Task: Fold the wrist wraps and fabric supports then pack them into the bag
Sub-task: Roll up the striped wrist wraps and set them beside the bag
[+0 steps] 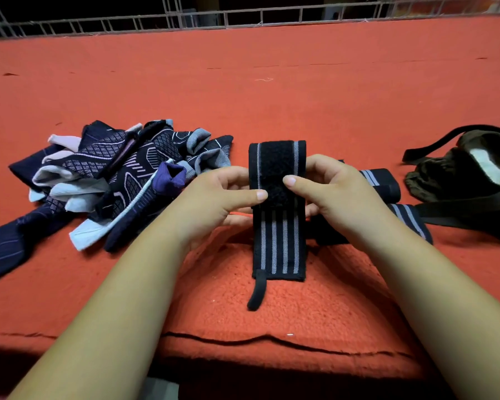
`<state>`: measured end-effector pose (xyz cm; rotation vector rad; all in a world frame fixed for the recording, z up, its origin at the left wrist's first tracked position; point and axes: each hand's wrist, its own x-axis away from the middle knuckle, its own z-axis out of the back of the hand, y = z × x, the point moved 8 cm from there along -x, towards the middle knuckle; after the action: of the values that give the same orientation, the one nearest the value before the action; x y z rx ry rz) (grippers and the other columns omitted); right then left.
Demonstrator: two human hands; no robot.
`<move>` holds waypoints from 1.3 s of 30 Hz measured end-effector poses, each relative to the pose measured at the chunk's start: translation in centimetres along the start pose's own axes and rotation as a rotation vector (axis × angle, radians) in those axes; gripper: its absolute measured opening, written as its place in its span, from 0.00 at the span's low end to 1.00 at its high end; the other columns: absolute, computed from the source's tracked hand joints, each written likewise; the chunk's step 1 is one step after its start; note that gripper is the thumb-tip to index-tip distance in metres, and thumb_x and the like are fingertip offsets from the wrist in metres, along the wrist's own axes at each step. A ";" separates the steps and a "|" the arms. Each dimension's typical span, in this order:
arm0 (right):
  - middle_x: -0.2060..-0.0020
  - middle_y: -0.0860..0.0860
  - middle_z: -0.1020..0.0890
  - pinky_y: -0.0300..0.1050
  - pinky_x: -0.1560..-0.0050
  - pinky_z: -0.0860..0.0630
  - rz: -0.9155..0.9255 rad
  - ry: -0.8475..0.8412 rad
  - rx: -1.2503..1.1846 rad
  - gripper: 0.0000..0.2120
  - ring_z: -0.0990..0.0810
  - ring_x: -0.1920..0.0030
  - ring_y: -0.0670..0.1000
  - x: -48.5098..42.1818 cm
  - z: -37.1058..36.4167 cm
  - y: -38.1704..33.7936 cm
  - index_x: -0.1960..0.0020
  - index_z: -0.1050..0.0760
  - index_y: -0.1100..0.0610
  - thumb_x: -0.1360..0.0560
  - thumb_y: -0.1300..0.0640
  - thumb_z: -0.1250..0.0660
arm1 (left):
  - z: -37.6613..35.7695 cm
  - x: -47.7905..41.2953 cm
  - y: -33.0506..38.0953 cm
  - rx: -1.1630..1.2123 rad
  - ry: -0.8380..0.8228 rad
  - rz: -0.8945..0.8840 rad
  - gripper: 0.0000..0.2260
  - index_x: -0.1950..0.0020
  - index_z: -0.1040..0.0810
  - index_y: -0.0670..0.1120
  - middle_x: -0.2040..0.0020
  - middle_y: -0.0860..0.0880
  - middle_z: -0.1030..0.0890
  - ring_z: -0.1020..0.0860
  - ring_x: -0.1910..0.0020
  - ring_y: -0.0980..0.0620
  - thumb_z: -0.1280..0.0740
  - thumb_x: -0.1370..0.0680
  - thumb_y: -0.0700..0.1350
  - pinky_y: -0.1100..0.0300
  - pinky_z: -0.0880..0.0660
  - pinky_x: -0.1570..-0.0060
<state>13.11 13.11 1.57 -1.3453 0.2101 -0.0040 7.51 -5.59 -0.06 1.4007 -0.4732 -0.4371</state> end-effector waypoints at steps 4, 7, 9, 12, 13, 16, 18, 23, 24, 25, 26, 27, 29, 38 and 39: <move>0.50 0.54 0.11 0.63 0.49 0.13 -0.043 -0.096 -0.037 0.09 0.11 0.54 0.56 0.3 -0.6 -0.4 0.36 0.18 0.45 0.16 0.48 0.30 | 0.6 -0.3 0.9 0.069 0.104 -0.086 0.12 0.36 0.16 0.44 0.45 0.45 0.12 0.14 0.49 0.48 0.27 0.19 0.40 0.51 0.20 0.52; 0.46 0.59 0.12 0.64 0.45 0.14 -0.098 -0.199 -0.060 0.12 0.11 0.51 0.63 0.7 -1.4 -0.4 0.32 0.20 0.41 0.15 0.49 0.31 | 1.0 -0.4 1.1 0.151 0.164 -0.118 0.13 0.35 0.17 0.42 0.39 0.39 0.15 0.15 0.46 0.45 0.27 0.20 0.40 0.47 0.21 0.48; 0.40 0.64 0.15 0.66 0.38 0.17 -0.124 -0.194 -0.111 0.14 0.15 0.41 0.70 0.7 -1.3 -0.2 0.32 0.20 0.41 0.15 0.52 0.31 | 1.1 -0.3 1.4 0.205 0.174 -0.148 0.13 0.35 0.18 0.42 0.38 0.41 0.15 0.15 0.44 0.46 0.27 0.20 0.37 0.48 0.19 0.47; 0.42 0.60 0.13 0.62 0.36 0.19 -0.150 -0.159 -0.240 0.15 0.14 0.46 0.69 0.3 -1.3 0.2 0.31 0.19 0.43 0.15 0.56 0.31 | 1.1 -0.3 1.6 0.277 0.138 -0.188 0.14 0.34 0.18 0.41 0.39 0.44 0.14 0.16 0.39 0.47 0.30 0.20 0.33 0.51 0.18 0.40; 0.47 0.57 0.13 0.59 0.39 0.21 -0.168 -0.143 -0.303 0.15 0.16 0.52 0.64 0.2 -1.3 0.4 0.30 0.19 0.46 0.15 0.58 0.33 | 1.1 -0.3 1.7 0.294 0.131 -0.194 0.15 0.34 0.18 0.41 0.38 0.43 0.14 0.16 0.39 0.47 0.31 0.20 0.31 0.53 0.18 0.40; 0.48 0.59 0.16 0.53 0.44 0.18 -0.216 -0.121 -0.489 0.18 0.17 0.53 0.56 -0.3 -1.2 0.6 0.28 0.21 0.52 0.14 0.59 0.40 | 1.2 -0.5 1.5 0.353 0.127 -0.177 0.16 0.33 0.18 0.41 0.39 0.42 0.13 0.15 0.41 0.50 0.33 0.19 0.30 0.62 0.19 0.47; 0.41 0.67 0.18 0.54 0.47 0.16 -0.243 -0.129 -0.613 0.20 0.15 0.49 0.59 -0.5 -1.0 0.6 0.26 0.22 0.56 0.15 0.52 0.40 | 1.1 -0.5 1.3 0.386 0.101 -0.150 0.16 0.32 0.19 0.40 0.39 0.43 0.13 0.15 0.41 0.51 0.35 0.17 0.30 0.65 0.20 0.46; 0.52 0.56 0.12 0.48 0.51 0.17 -0.255 -0.102 -0.578 0.23 0.13 0.56 0.53 -0.5 -0.5 0.7 0.32 0.20 0.56 0.18 0.41 0.34 | 0.7 -0.4 1.2 0.343 0.077 -0.086 0.15 0.32 0.17 0.42 0.38 0.43 0.13 0.14 0.44 0.51 0.36 0.16 0.33 0.61 0.20 0.41; 0.56 0.54 0.13 0.43 0.58 0.19 -0.229 -0.087 -0.573 0.18 0.15 0.61 0.50 -0.6 -0.5 0.6 0.33 0.20 0.57 0.17 0.48 0.33 | 0.5 -0.3 1.3 0.341 0.076 -0.077 0.15 0.32 0.17 0.43 0.39 0.43 0.13 0.14 0.46 0.51 0.36 0.15 0.35 0.59 0.19 0.41; 0.58 0.53 0.13 0.41 0.62 0.20 -0.207 -0.066 -0.572 0.13 0.16 0.64 0.48 -0.5 -0.5 0.5 0.33 0.20 0.58 0.16 0.56 0.32 | 0.4 -0.3 1.4 0.349 0.068 -0.072 0.15 0.31 0.17 0.45 0.38 0.43 0.14 0.13 0.46 0.48 0.36 0.15 0.36 0.56 0.19 0.41; 0.56 0.54 0.13 0.41 0.62 0.19 -0.186 -0.041 -0.553 0.13 0.15 0.63 0.49 -0.6 -0.3 0.5 0.33 0.20 0.59 0.17 0.64 0.32 | 0.2 -0.3 1.4 0.366 0.058 -0.066 0.15 0.29 0.18 0.46 0.36 0.43 0.14 0.13 0.44 0.44 0.36 0.15 0.38 0.53 0.18 0.42; 0.53 0.56 0.13 0.43 0.59 0.16 -0.168 -0.023 -0.530 0.15 0.13 0.59 0.52 -0.6 -0.3 0.3 0.34 0.19 0.59 0.19 0.69 0.32 | 0.1 -0.3 1.4 0.380 0.049 -0.054 0.15 0.28 0.20 0.46 0.35 0.42 0.15 0.14 0.43 0.40 0.35 0.15 0.40 0.51 0.18 0.43; 0.50 0.58 0.13 0.53 0.48 0.14 -0.102 0.016 -0.450 0.16 0.12 0.52 0.58 -0.6 0.2 0.0 0.38 0.17 0.56 0.21 0.72 0.31 | -0.2 -0.3 1.2 0.359 0.031 -0.028 0.17 0.26 0.23 0.42 0.34 0.40 0.16 0.15 0.40 0.36 0.33 0.15 0.42 0.48 0.17 0.43; 0.45 0.52 0.12 0.62 0.36 0.18 -0.083 0.000 -0.075 0.26 0.11 0.45 0.54 -0.8 0.6 0.8 0.30 0.23 0.46 0.26 0.46 0.22 | -0.5 -0.6 0.8 0.259 0.094 -0.075 0.14 0.32 0.20 0.37 0.39 0.40 0.13 0.15 0.38 0.43 0.31 0.19 0.33 0.51 0.18 0.40; 0.45 0.54 0.12 0.64 0.38 0.17 -0.117 -0.019 -0.056 0.27 0.11 0.47 0.57 -0.7 0.5 1.1 0.32 0.21 0.48 0.28 0.43 0.22 | -0.5 -0.6 0.9 0.273 0.106 -0.086 0.15 0.32 0.20 0.36 0.39 0.40 0.13 0.15 0.38 0.43 0.31 0.19 0.32 0.51 0.17 0.40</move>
<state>12.33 13.95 0.68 -1.4113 0.1163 -0.0843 7.30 -4.79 0.76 1.7037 -0.3972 -0.3748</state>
